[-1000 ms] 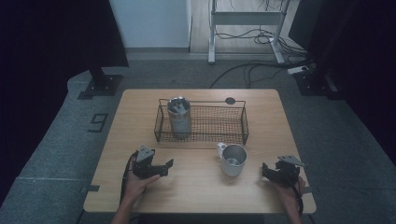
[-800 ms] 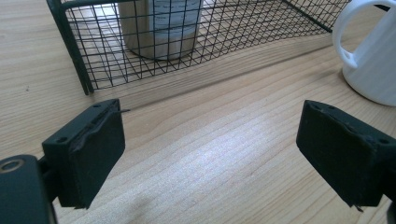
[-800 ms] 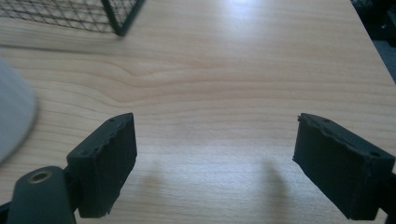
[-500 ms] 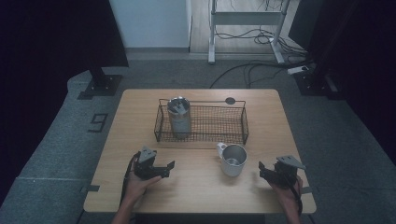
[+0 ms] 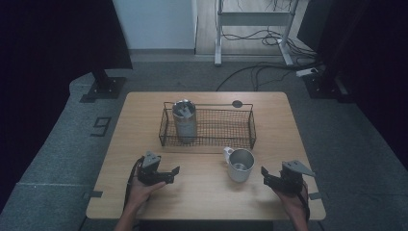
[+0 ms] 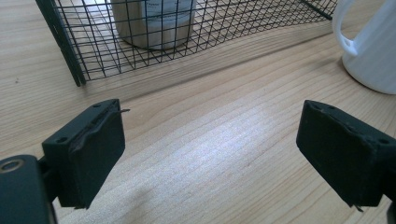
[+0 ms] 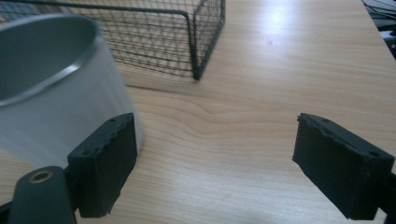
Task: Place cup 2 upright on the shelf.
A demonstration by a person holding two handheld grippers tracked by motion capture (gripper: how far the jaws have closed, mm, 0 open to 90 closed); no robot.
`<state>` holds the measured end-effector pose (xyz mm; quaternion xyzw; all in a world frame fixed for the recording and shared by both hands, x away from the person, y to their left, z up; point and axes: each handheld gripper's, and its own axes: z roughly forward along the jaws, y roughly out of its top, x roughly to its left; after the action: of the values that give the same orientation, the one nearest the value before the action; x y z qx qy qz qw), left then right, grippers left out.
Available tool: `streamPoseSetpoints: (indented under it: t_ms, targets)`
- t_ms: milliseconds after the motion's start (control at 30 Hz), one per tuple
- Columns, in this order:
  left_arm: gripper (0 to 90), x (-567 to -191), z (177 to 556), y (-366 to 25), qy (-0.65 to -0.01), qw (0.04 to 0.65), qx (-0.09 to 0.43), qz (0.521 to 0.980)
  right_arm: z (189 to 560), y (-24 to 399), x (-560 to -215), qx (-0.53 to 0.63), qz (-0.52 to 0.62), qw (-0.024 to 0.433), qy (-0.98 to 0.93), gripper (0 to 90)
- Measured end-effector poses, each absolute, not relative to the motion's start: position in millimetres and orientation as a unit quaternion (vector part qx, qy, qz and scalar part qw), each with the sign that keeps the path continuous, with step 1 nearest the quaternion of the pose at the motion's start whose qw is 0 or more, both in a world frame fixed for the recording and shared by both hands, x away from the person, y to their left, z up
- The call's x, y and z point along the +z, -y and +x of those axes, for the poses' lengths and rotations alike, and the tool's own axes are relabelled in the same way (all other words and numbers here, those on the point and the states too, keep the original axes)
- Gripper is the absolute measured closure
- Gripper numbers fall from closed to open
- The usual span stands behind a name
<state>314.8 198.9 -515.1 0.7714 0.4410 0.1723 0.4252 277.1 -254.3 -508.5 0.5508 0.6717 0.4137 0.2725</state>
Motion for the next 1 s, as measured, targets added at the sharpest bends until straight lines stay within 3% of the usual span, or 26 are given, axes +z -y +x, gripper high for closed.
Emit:
streamPoseSetpoints:
  t_ms: [400,533,1000]
  targets:
    - [8.1,-517.9,315.6,-195.0,-0.438,0.417,0.169,0.779,272.0,239.4,-501.9,0.434,0.529,0.257,-0.682,13.2]
    - [8.1,-515.0,315.8,-197.3,-0.439,0.443,0.14,0.769,268.5,236.4,-497.1,0.453,0.523,0.238,-0.682,13.3]
    - [8.3,-516.3,316.7,-197.9,-0.441,0.439,0.141,0.77,265.3,223.4,-492.4,0.47,0.508,0.222,-0.687,13.3]
